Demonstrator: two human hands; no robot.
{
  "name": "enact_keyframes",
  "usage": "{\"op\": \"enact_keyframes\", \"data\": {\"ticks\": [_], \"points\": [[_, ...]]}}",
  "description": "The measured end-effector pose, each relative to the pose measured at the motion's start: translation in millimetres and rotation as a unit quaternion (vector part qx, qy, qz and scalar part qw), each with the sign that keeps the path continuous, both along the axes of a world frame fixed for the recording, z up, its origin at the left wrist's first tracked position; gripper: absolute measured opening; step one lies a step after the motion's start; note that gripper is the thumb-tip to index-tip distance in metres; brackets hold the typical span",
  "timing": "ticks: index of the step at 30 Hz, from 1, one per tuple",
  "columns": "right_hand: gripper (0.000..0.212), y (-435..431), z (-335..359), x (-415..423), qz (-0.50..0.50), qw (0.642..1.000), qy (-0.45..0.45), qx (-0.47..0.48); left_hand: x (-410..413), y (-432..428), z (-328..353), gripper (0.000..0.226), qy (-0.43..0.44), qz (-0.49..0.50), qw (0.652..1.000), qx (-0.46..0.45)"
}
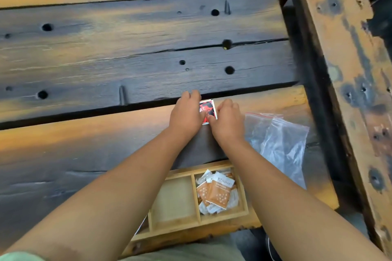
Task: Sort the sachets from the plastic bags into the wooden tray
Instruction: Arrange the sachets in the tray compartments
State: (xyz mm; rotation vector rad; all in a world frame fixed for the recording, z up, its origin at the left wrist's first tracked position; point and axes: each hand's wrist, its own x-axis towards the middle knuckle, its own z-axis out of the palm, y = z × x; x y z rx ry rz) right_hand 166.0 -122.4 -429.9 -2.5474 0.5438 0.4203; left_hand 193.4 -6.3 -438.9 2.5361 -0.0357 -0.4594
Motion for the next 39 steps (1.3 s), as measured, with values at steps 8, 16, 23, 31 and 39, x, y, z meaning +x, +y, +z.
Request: {"op": "enact_keyframes", "data": {"ticks": [8,16,23,31,39], "points": [[0.038,11,-1,4,-0.022,1.0,0.015,0.017,-1,6,2,0.032,0.001,0.0,0.999,-0.038],[0.022,15,9,-9,0.004,0.994,0.009,0.111,-21,27,11,0.028,0.042,0.072,0.99,-0.117],[0.022,34,33,-43,0.07,0.963,0.005,0.262,-82,76,44,0.016,0.108,0.183,0.932,-0.295],[0.026,100,45,-106,0.175,0.932,0.073,0.308,-193,139,81,0.016,0.12,0.345,0.873,-0.324],[0.019,155,54,-145,0.309,0.935,0.093,0.151,-253,188,71,0.027,0.099,0.326,0.935,-0.099]]}}
